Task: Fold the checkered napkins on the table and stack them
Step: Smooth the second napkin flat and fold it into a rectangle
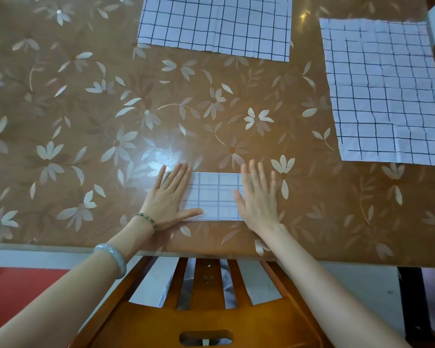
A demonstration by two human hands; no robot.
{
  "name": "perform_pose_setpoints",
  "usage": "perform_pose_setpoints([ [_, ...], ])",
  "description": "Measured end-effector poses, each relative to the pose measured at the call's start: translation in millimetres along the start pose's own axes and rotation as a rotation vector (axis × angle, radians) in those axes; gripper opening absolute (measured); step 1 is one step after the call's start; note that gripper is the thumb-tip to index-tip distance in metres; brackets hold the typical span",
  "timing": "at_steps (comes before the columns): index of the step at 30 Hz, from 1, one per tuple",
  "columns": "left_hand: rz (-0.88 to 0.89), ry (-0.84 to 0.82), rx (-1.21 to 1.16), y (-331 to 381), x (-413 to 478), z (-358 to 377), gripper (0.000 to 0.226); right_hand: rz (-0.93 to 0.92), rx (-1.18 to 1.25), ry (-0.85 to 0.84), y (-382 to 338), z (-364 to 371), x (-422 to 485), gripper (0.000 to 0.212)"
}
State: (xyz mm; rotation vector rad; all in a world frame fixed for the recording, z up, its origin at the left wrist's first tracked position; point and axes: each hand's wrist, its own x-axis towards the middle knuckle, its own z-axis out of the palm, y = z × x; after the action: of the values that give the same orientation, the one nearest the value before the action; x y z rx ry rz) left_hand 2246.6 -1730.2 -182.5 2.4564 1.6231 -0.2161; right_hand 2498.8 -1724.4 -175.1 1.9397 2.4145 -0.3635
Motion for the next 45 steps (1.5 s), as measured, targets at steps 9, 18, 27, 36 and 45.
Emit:
perform_pose_setpoints([
  [9,0.130,-0.057,0.044,31.5,25.2,7.8,0.099,-0.117,-0.037,-0.098,-29.4,21.5,8.0,0.064],
  [18,0.074,-0.127,-0.024,5.9,8.9,3.5,0.105,-0.002,-0.114,-0.129,30.2,13.8,-11.0,0.077],
  [27,-0.096,0.200,-0.314,16.7,45.3,-12.8,0.036,0.003,-0.151,-0.190,28.3,8.8,-9.9,0.077],
  [36,-0.068,-0.359,-0.311,30.7,94.3,-59.4,0.018,0.029,-0.116,-0.191,24.2,-2.8,-6.5,0.076],
  [45,-0.206,-0.263,-1.007,6.1,45.1,-85.6,0.023,0.535,1.312,-0.135,10.1,-71.4,-13.3,0.041],
])
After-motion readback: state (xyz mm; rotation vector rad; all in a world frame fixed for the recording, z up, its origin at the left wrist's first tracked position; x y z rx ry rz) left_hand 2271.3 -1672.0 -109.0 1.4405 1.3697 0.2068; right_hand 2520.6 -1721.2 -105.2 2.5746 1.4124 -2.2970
